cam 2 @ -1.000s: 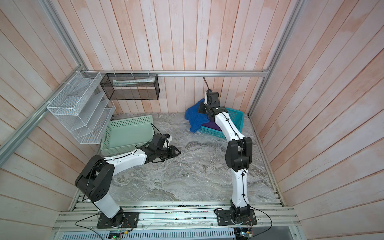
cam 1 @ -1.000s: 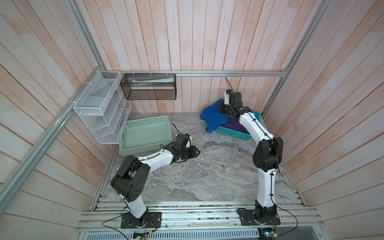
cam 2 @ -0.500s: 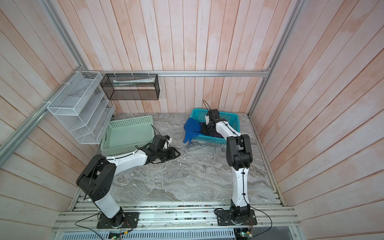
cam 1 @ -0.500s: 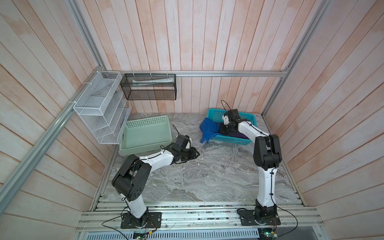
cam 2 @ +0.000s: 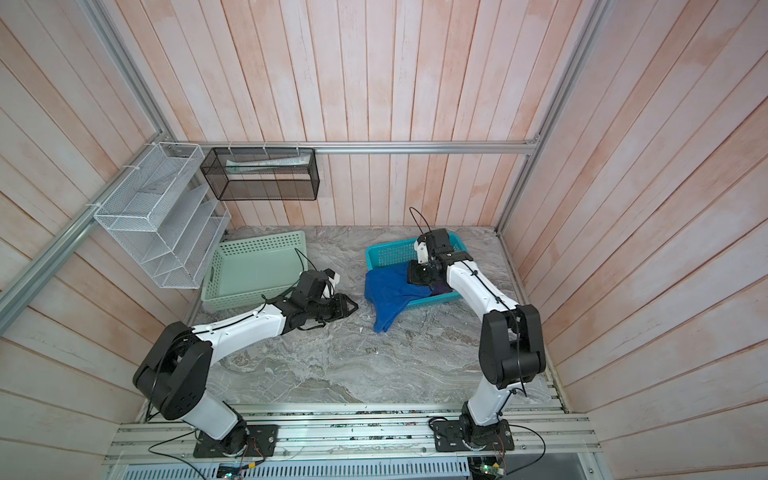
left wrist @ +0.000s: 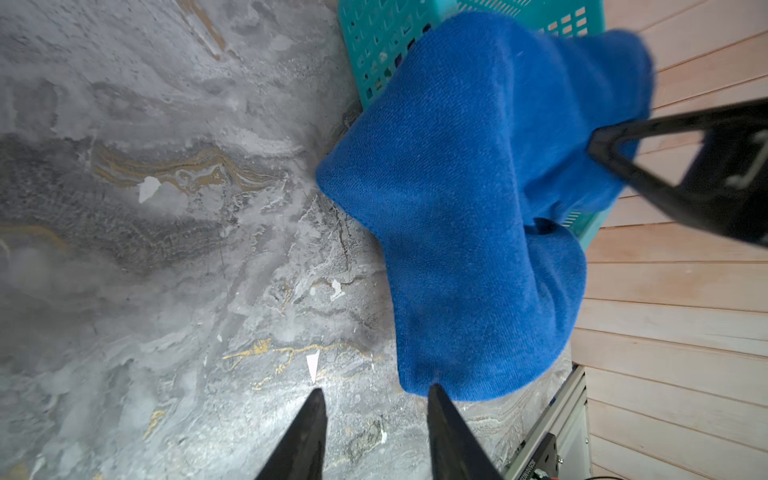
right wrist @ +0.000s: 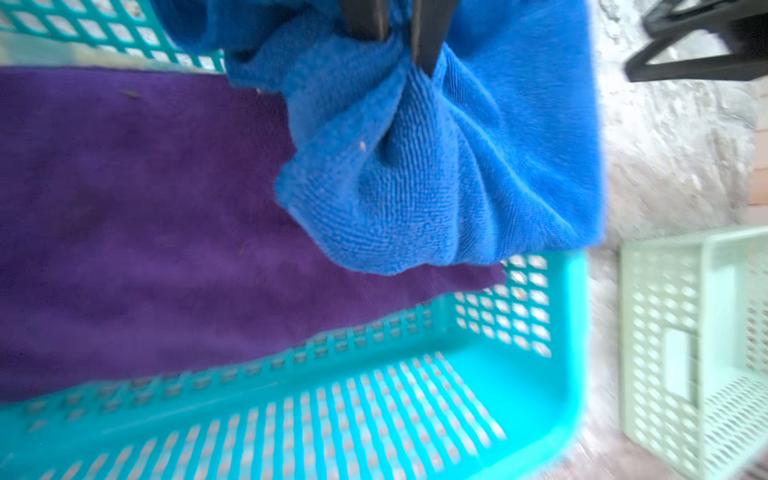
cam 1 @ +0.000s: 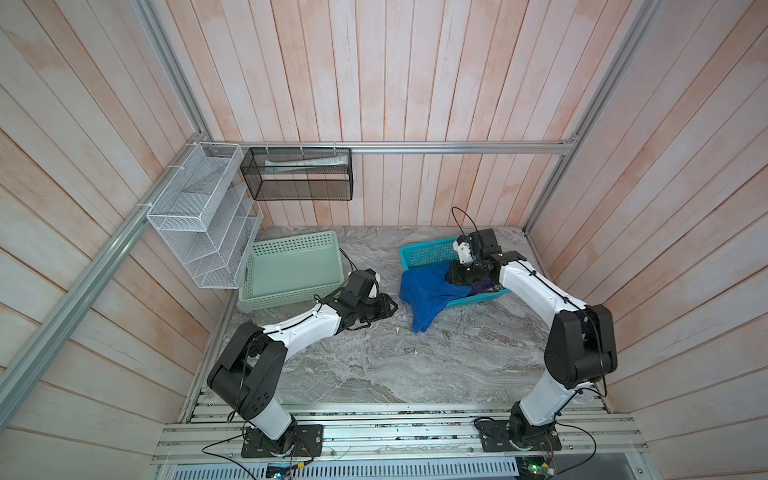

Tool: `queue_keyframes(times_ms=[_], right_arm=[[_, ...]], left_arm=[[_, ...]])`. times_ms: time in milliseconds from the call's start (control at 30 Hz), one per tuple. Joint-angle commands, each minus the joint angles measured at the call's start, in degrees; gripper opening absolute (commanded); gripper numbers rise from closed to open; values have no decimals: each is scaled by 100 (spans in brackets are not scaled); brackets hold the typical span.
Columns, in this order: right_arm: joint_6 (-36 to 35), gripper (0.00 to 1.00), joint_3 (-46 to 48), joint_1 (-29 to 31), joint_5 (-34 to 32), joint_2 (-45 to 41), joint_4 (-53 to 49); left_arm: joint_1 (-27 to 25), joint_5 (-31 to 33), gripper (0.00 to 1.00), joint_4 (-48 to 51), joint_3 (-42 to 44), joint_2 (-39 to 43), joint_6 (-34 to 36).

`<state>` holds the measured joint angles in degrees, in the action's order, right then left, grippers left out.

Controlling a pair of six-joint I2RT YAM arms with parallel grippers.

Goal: Fold and stack the towels
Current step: 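Lower the blue towel onto the purple towel in the teal basket with the right gripper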

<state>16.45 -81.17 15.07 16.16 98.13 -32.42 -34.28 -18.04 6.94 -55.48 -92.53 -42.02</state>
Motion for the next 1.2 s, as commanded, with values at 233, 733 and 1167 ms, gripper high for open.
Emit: queue_keyframes(times_ms=[233,733,1167], right_arm=[[-180,0,-1662,-320,-297,472,-612],[-426,0,-1396,-1099,-899,1471,-185],[-449,45,-1523,-1286,-1681,1346,-226]], left_arm=[[75,120,42,285,-209,49,203],[115,61,42,349,-279,-309,248],[185,439,47,863,-535,-46,672]])
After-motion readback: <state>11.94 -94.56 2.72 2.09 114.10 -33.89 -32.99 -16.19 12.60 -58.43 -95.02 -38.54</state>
